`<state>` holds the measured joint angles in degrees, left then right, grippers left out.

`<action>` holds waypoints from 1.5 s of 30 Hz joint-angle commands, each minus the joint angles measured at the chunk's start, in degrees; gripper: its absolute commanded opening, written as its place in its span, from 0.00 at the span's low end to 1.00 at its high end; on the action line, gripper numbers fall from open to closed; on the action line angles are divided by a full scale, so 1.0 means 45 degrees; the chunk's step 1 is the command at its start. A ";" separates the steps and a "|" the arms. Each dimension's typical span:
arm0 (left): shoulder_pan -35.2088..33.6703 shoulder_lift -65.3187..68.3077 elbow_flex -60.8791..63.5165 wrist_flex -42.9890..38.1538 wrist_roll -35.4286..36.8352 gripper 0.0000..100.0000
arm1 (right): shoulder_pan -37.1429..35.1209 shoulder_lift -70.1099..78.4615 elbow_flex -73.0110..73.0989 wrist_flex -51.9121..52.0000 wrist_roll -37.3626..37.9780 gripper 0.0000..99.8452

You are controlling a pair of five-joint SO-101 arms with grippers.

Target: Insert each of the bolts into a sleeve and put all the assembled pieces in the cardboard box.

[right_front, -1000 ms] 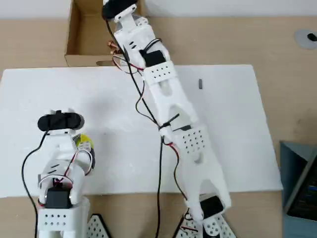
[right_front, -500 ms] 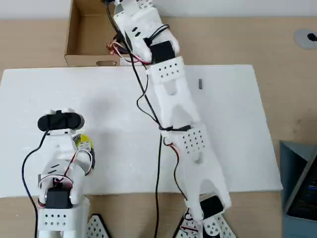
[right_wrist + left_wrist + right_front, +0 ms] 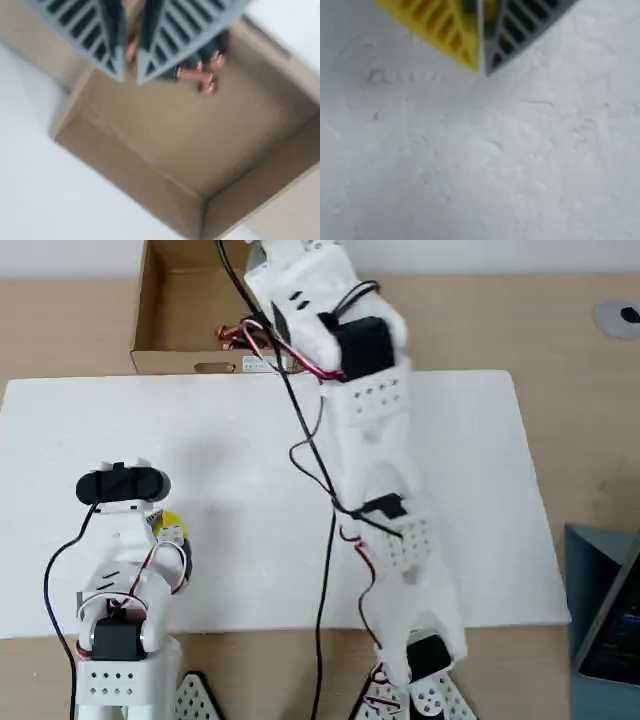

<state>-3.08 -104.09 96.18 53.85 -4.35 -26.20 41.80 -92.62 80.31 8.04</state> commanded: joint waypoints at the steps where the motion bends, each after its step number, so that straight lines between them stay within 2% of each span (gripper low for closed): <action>1: -0.0156 -0.0107 0.0156 -0.0234 -0.0098 0.00 | -0.0010 -0.2042 -0.0635 0.1817 0.0059 0.01; 7: -0.0156 -0.0107 0.0156 -0.0234 -0.0098 0.00 | 0.0830 -0.3643 -0.0654 0.4864 -0.0449 0.01; 9: -0.0156 -0.0107 0.0156 -0.0234 -0.0098 0.00 | 0.1436 -0.4249 -0.0557 0.4923 -0.0879 0.01; 12: -0.0156 -0.0107 0.0156 -0.0234 -0.0098 0.00 | 0.2335 -0.5187 -0.0381 0.4923 -0.0684 0.01; 15: -0.0156 -0.0107 0.0156 -0.0234 -0.0098 0.00 | 0.3077 -0.6300 0.1182 0.4923 -0.0625 0.01; 21: -0.0156 -0.0107 0.0156 -0.0234 -0.0098 0.00 | 0.4015 -1.0227 0.7258 0.4923 -0.0606 0.01; 28: -0.0156 -0.0107 0.0156 -0.0234 -0.0098 0.00 | 0.4132 -1.4545 1.4486 0.4278 -0.0664 0.01; 37: -0.0156 -0.0107 0.0156 -0.0234 -0.0098 0.00 | 0.4054 -1.9819 2.3453 -0.0059 -0.0684 0.01; 45: -0.0156 -0.0107 0.0156 -0.0234 -0.0098 0.00 | 0.4171 -2.3980 3.1072 -0.2989 -0.0684 0.01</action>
<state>-3.08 -104.09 96.18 53.85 -4.35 -8.44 -59.65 36.79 71.52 5.14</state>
